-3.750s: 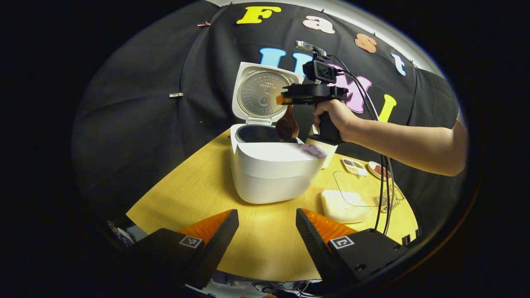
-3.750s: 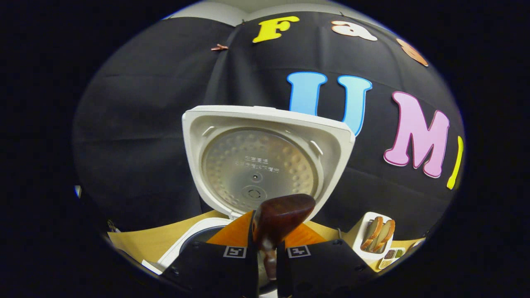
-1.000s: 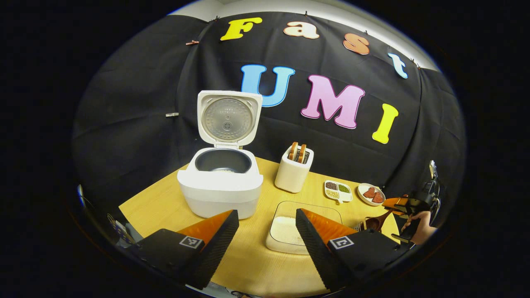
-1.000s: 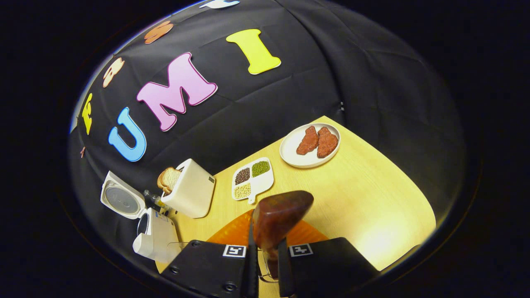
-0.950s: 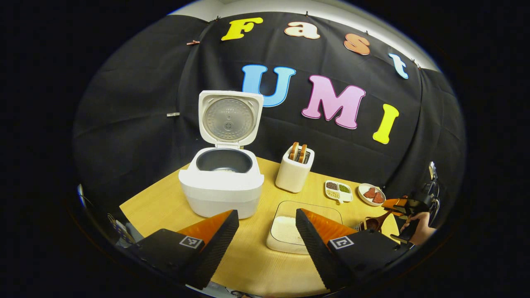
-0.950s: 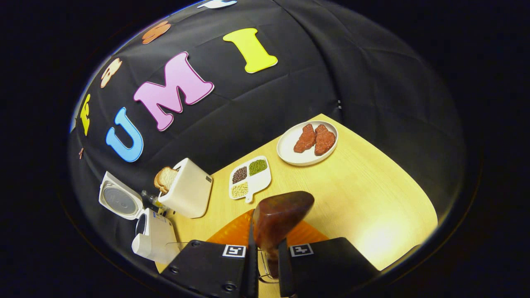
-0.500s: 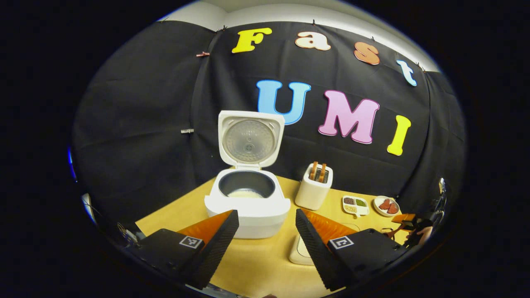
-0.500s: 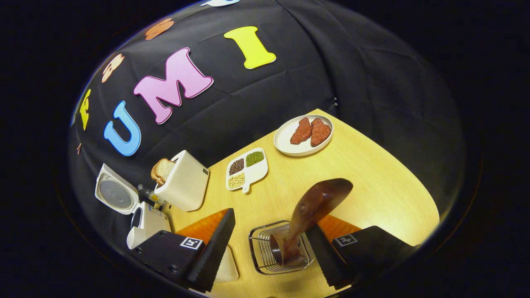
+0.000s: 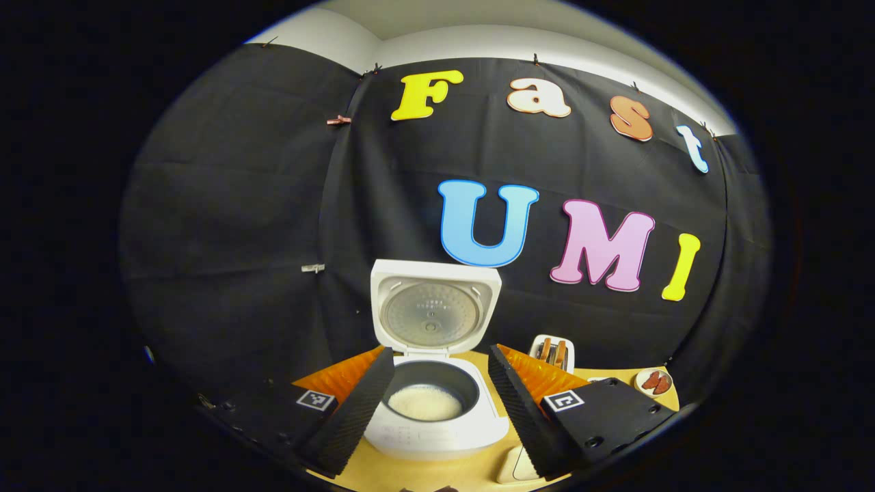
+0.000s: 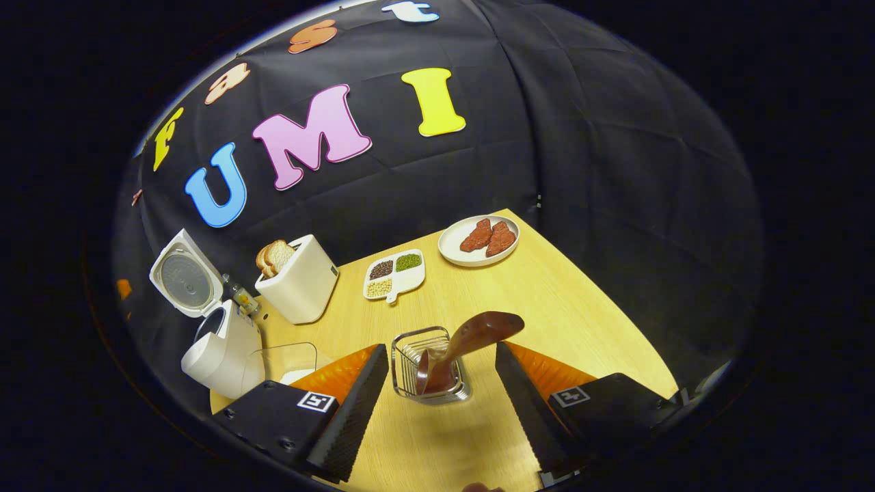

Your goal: Close the left gripper, press the button to open the rice cooker; take a wooden spoon from the chopstick holder with the right hand, scoop a spoonful of rice and pour it into the rice cooker, then put the wooden spoon back into the chopstick holder.

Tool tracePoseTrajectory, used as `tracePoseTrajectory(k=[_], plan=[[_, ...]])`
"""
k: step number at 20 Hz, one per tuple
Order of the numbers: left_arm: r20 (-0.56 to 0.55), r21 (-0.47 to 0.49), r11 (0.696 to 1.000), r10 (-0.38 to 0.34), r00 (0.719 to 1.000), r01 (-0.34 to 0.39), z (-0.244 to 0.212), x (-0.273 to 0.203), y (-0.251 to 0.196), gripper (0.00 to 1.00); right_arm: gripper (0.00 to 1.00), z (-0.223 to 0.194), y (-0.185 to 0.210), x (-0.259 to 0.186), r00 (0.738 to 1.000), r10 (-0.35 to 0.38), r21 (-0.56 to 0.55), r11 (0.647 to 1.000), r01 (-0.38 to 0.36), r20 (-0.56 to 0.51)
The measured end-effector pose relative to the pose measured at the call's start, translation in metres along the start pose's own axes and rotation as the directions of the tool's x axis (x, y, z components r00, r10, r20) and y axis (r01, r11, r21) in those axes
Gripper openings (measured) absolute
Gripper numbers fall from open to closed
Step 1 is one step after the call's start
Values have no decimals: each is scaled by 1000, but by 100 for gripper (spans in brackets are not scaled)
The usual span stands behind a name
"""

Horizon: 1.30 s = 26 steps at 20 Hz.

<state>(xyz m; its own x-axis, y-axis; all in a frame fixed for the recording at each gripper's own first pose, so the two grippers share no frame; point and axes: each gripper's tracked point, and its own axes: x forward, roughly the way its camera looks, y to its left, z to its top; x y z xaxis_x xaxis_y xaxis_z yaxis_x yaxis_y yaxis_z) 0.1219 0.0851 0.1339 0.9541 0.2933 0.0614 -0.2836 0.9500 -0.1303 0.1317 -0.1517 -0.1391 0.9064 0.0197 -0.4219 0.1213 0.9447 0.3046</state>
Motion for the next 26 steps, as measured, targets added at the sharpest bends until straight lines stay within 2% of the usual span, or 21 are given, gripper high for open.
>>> tracePoseTrajectory(k=[6,10,12,14,17,19,20,22,24,26], plan=[[58,110,994,-27,998,21,70,68,-2,95,98,12,6,-49,996,-1,-100,995,10,93],[75,192,981,-51,996,36,94,106,-10,95,98,5,12,-65,995,-7,-150,988,22,103],[63,234,970,-88,994,71,90,124,-18,94,98,0,16,-70,994,-15,-159,987,32,105],[5,206,971,-123,992,120,73,142,-27,94,99,-8,22,-74,995,-17,-166,986,33,96],[2,232,967,-107,994,103,65,171,-24,96,99,-21,29,-77,997,-23,-203,978,37,70],[-24,289,953,-86,996,89,47,186,-25,97,99,-37,38,-79,999,-20,-219,975,27,33],[-51,282,954,-92,994,102,31,185,-31,98,99,-45,43,-80,1000,-20,-229,973,23,15],[-95,169,972,-151,984,165,-1,166,-60,98,99,-57,56,-81,1000,0,-242,970,-4,-17],[-133,76,977,-186,974,197,-25,144,-86,98,99,-71,69,-81,998,19,-244,969,-31,-53],[-148,61,973,-210,966,221,-34,125,-116,98,99,-77,86,-78,997,46,-252,966,-61,-65]])
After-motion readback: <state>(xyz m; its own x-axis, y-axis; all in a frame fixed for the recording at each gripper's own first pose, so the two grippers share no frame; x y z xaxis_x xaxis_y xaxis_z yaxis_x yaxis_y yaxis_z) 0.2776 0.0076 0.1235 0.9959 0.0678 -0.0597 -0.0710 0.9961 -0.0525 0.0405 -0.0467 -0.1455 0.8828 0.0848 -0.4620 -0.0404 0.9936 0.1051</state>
